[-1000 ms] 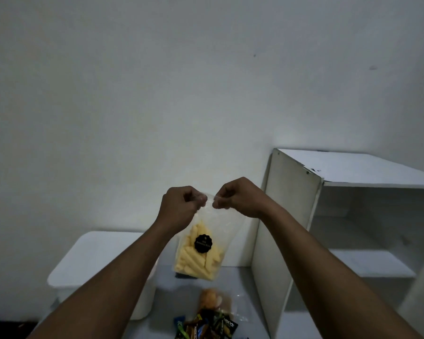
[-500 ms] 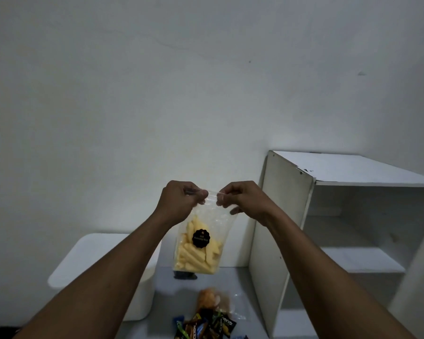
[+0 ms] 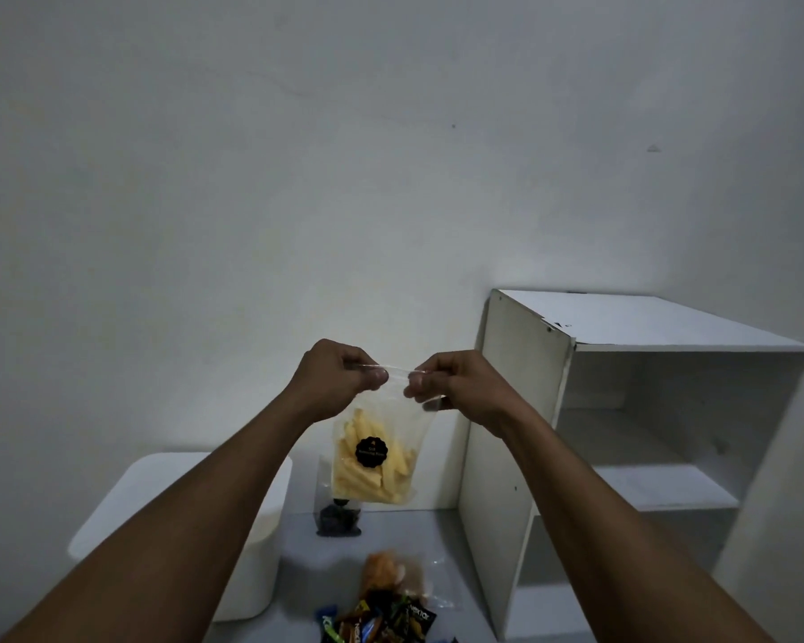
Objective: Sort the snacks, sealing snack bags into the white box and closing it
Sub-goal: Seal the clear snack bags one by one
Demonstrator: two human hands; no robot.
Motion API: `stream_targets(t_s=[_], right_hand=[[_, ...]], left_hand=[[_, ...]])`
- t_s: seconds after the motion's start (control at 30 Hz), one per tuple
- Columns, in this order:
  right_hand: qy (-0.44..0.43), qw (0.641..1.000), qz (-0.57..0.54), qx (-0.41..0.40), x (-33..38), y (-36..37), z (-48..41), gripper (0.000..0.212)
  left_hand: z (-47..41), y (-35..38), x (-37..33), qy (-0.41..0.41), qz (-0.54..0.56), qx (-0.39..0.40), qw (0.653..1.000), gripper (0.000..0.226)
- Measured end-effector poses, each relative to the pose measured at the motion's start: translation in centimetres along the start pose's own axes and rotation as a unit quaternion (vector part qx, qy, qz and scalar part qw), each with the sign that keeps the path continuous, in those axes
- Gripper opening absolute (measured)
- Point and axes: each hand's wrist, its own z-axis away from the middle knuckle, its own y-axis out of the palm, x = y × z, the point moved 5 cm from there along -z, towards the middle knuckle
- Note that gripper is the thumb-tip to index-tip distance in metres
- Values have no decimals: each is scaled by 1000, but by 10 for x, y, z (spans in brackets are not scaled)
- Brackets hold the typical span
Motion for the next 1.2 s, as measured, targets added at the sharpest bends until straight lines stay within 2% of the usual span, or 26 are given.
stream_targets(t_s=[0.2,0.47,0.67,0.9,1.03,1.2], right_hand=[[-38,998,24,-38,-1,-6,4,13],[-12,999,-23,-28,-6,-11,7,12],[-27,998,11,-55,-5,-18,5,7],[-7,999,-2,-39,-8,-14,6,17],[-21,997,37,-60,-7,-20,6,13],[-27,997,20,-67,-7,-19,9,13]], left_hand=[[-2,9,-10,-8,-55,92,994,13],[-11,5,-12,11,-79,38,996,13],[-12,12,-19,30,-73,74,994,9],[-18,20,-25,61,-139,34,988,12],[-16,25,-30,81,-153,49,984,10],[-18,28,-31,77,-174,62,980,10]])
